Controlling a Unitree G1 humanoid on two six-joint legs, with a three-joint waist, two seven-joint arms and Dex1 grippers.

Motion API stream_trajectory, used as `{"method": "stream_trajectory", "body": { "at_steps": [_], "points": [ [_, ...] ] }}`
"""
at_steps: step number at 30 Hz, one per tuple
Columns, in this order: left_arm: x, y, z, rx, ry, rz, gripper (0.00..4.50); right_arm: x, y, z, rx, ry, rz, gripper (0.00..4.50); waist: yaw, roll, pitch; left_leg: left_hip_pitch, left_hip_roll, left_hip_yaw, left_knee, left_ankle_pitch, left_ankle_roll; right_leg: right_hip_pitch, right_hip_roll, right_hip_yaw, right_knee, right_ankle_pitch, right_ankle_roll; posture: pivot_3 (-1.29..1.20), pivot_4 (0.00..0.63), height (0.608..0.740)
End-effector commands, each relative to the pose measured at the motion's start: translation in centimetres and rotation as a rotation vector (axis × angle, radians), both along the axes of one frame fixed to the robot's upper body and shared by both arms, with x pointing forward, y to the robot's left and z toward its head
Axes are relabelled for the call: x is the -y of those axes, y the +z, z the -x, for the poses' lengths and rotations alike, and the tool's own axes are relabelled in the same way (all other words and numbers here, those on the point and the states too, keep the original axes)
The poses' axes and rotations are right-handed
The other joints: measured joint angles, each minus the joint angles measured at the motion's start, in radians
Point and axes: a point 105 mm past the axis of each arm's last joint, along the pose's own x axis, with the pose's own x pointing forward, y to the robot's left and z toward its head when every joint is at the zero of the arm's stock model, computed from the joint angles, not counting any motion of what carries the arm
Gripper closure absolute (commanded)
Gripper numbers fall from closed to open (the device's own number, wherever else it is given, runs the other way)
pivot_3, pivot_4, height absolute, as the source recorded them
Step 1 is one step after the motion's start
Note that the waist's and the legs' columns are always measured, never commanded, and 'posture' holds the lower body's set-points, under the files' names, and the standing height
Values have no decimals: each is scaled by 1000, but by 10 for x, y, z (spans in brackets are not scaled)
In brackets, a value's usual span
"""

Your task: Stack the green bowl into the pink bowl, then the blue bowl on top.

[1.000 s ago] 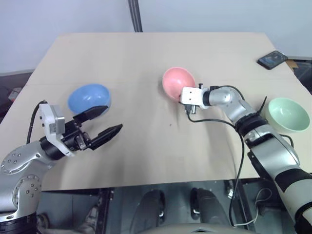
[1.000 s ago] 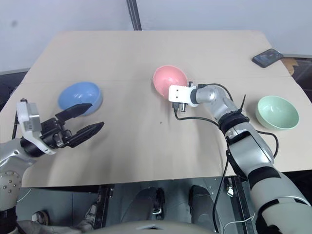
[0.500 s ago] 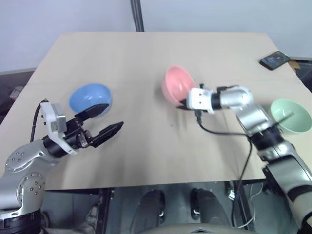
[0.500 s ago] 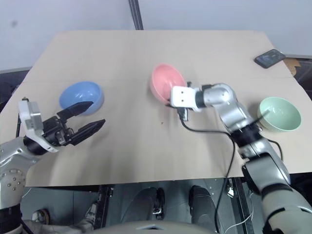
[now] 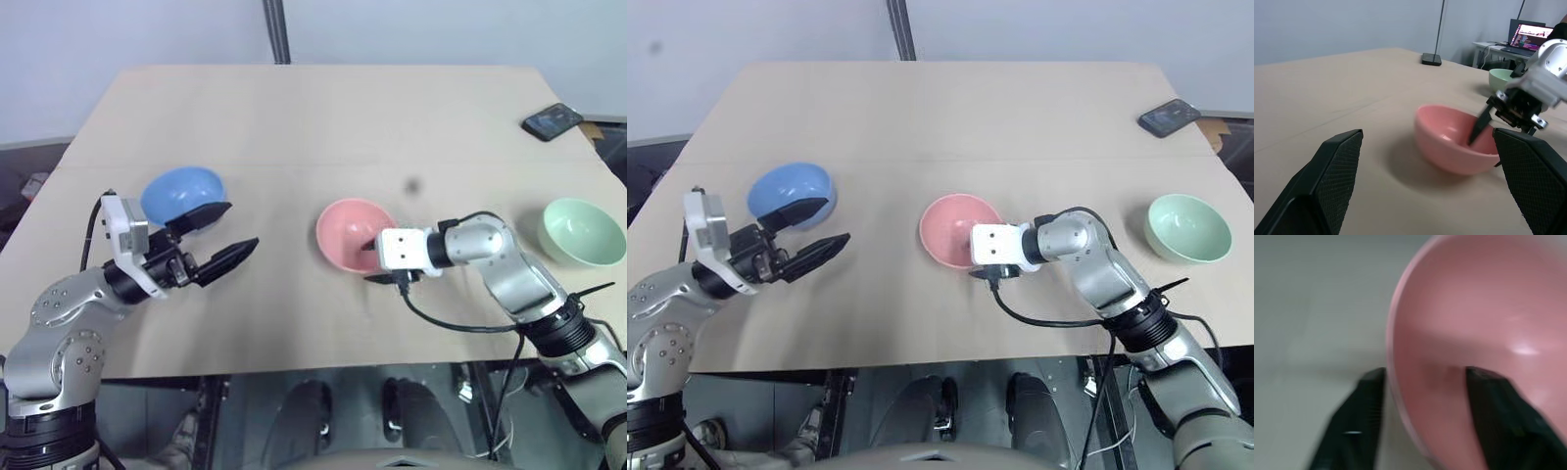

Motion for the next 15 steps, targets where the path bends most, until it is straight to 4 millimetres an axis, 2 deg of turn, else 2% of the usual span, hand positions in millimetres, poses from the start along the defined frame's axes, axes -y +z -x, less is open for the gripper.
{"method": "stream_trajectory", "body": {
  "at_steps": [1,6,9,10,13,15],
  "points": [
    [8,5,2,30,-34,-2,0,31,37,4,10,-184,-169,58,7,0,0,0,0,0,0,0,0,0,0,0,0,0,0,0,150,740],
    [22,10,-5,42,-106,-5,0,83,53,26,-41,-441,-310,58,23,-1,0,-1,-1,-2,0,0,0,1,-1,-2,0,0,0,0,150,740],
    [35,16,-15,61,-169,-1,0,162,47,7,72,-891,-264,58,20,-1,-2,1,0,0,0,0,0,1,1,0,0,0,-1,0,150,740],
    [37,16,-18,64,-182,1,0,183,43,4,85,-1011,-257,58,21,-2,-2,1,0,0,0,0,0,2,1,0,1,0,-1,0,150,740],
    [43,15,-25,63,-212,3,0,226,32,-2,134,-1219,-212,58,18,-2,-2,1,-2,2,1,0,1,2,0,1,0,0,0,0,150,740],
    [46,14,-28,61,-230,6,0,243,23,-5,147,-1296,-195,58,13,-2,-2,1,-3,2,1,0,2,1,1,2,0,0,0,0,150,740]
  ]
}}
